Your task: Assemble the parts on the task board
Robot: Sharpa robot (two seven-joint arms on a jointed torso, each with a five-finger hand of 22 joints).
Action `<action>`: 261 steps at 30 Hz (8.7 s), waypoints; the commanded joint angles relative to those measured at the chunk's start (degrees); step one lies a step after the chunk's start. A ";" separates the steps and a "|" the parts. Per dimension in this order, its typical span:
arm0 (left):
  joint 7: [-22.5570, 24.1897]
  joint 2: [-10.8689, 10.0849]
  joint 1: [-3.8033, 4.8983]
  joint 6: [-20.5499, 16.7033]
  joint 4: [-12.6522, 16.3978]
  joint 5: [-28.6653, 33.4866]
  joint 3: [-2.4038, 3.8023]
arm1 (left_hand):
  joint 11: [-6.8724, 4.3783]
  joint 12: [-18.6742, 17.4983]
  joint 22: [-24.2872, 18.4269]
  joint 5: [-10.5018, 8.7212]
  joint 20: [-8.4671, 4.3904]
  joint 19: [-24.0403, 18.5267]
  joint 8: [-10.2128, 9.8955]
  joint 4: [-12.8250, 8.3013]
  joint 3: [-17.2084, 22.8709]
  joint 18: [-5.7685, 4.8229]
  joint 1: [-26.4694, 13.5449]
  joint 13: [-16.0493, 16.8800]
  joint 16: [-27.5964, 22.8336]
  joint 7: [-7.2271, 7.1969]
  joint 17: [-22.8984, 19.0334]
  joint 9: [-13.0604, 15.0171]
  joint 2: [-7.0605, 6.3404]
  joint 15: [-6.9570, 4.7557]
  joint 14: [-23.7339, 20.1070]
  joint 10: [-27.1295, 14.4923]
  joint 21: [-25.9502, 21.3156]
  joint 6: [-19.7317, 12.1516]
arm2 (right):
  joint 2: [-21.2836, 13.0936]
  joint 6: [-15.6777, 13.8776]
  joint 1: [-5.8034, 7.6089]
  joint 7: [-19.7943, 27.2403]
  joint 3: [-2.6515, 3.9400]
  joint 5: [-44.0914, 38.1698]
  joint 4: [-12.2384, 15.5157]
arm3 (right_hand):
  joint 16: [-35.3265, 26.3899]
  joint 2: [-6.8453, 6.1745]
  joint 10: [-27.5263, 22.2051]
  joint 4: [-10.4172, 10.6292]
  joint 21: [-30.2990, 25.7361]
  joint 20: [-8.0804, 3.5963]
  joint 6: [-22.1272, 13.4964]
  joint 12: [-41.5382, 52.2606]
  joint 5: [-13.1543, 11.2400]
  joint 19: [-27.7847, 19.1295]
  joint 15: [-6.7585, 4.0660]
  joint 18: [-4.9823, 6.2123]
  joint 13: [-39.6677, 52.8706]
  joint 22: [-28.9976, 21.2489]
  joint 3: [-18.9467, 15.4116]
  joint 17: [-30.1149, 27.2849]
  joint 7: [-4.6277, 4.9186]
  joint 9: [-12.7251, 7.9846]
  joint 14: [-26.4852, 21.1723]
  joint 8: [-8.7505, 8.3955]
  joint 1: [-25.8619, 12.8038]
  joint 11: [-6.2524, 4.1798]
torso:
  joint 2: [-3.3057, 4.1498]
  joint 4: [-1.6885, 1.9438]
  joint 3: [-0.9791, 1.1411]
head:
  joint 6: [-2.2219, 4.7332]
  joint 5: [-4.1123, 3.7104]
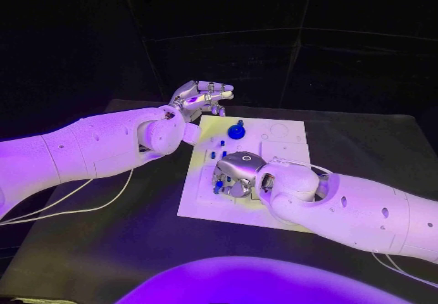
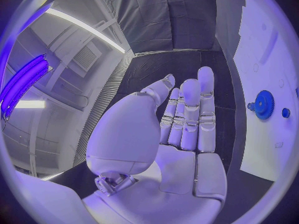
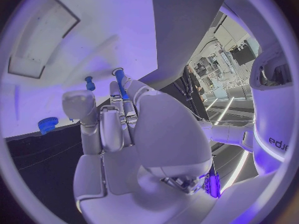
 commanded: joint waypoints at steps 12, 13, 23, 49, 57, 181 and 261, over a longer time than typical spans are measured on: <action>0.22 0.02 0.13 0.69 0.22 0.16 0.05 | 0.02 0.20 -0.10 0.19 0.10 -0.45 0.38 -0.05 -0.15 0.32 0.29 0.09 0.04 0.11 -0.06 -0.05 0.17 -0.08 -0.48 -0.57 -0.26 -0.43 | 1.56 2.40 -0.11 -0.88 0.00 -1.93 -1.36 | 0.12 -0.12 0.21 -0.07 0.22 -0.05 0.31 -0.41 0.15 0.07 -0.33 -0.36 0.06 -0.03 0.39 -0.01 0.07 0.06 2.61 0.19 -0.24 0.24 | -0.02 0.01 0.01 | -0.24 -0.01; 0.21 0.02 0.13 0.69 0.22 0.16 0.05 | 0.02 0.20 -0.10 0.19 0.10 -0.45 0.38 -0.05 -0.15 0.32 0.29 0.09 0.04 0.11 -0.06 -0.05 0.17 -0.08 -0.48 -0.57 -0.26 -0.43 | 1.62 2.60 -0.13 -0.96 0.00 -1.94 -1.45 | 0.12 -0.12 0.21 -0.07 0.22 -0.05 0.31 -0.41 0.15 0.07 -0.33 -0.36 0.06 -0.03 0.39 -0.01 0.07 0.06 2.61 0.19 -0.24 0.24 | -0.02 -0.01 0.02 | -0.27 0.02; 0.17 0.01 0.14 0.72 0.24 0.16 0.05 | 0.02 0.20 -0.10 0.19 0.10 -0.45 0.38 -0.05 -0.15 0.32 0.29 0.09 0.04 0.11 -0.06 -0.05 0.17 -0.08 -0.48 -0.57 -0.26 -0.43 | 2.02 3.62 -0.20 -1.45 -0.02 -2.81 -1.99 | 0.08 -0.40 -0.17 -0.22 -0.13 0.04 -0.19 -1.00 -0.12 -0.26 -0.17 -0.29 -0.01 -0.57 0.75 -0.05 0.27 -0.06 2.59 -0.17 -0.80 0.42 | 0.04 -0.02 0.04 | -0.48 0.13; 0.10 -0.10 0.15 0.77 0.24 0.16 0.05 | 0.03 0.34 -0.12 0.18 0.11 -0.45 0.47 -0.06 -0.22 0.32 0.26 0.10 0.08 0.12 -0.11 -0.04 0.20 -0.07 -0.51 -0.64 -0.28 -0.47 | 0.28 -3.56 -1.00 1.03 -0.16 -0.61 -0.37 | -1.37 -4.26 -6.06 0.58 -2.75 1.32 -10.58 -3.42 -0.39 -2.45 1.08 0.42 -0.07 -4.40 -2.06 -2.41 1.34 -0.23 1.53 -1.43 -6.17 1.90 | -0.03 -0.12 0.10 | -0.50 0.29; 0.09 -0.29 0.14 0.78 0.20 0.16 0.05 | 0.03 0.34 -0.12 0.18 0.11 -0.45 0.47 -0.06 -0.22 0.32 0.26 0.10 0.08 0.12 -0.11 -0.04 0.20 -0.07 -0.51 -0.64 -0.28 -0.47 | -4.12 -9.40 -1.16 2.34 -0.09 0.49 4.30 | -1.51 -4.79 -6.56 0.31 -3.00 1.39 -10.67 -3.25 -0.21 -2.55 1.18 0.48 -0.10 -4.82 -3.24 -2.68 1.46 -0.17 1.49 -1.37 -6.26 2.04 | -0.09 -0.08 0.08 | -0.28 0.17; -0.61 -1.92 0.02 1.78 1.55 0.14 -0.25 | 0.06 0.71 -0.20 0.18 0.15 -0.47 0.71 -0.07 -0.42 0.33 0.16 0.11 0.18 0.14 -0.28 -0.04 0.25 -0.03 -0.61 -0.95 -0.36 -0.68 | -24.35 -17.12 -3.21 -21.78 0.78 14.76 16.43 | 11.13 4.33 17.87 13.20 16.52 -2.41 -5.47 70.84 16.34 4.56 -2.95 -4.04 77.96 24.57 -33.28 18.90 -3.38 7.43 6.06 17.34 -11.15 -3.39 | -0.70 -1.39 -0.40 | 2.37 -6.46; -0.95 -1.73 0.03 2.00 2.10 0.14 -0.26 | 0.13 0.98 -0.28 0.20 0.20 -0.55 0.90 0.01 -0.49 0.32 0.04 0.09 0.25 0.20 -0.42 -0.05 0.47 0.03 -0.77 -1.25 -0.44 -0.87 | -16.94 -12.79 -3.19 -21.88 0.81 11.41 11.63 | 11.13 6.04 18.18 8.16 16.81 -3.16 -5.50 69.70 2.70 4.47 -3.86 -4.14 78.35 25.51 -33.71 18.90 -4.60 16.44 6.06 20.28 -8.17 -4.48 | -0.58 -1.13 -0.54 | 2.19 -6.46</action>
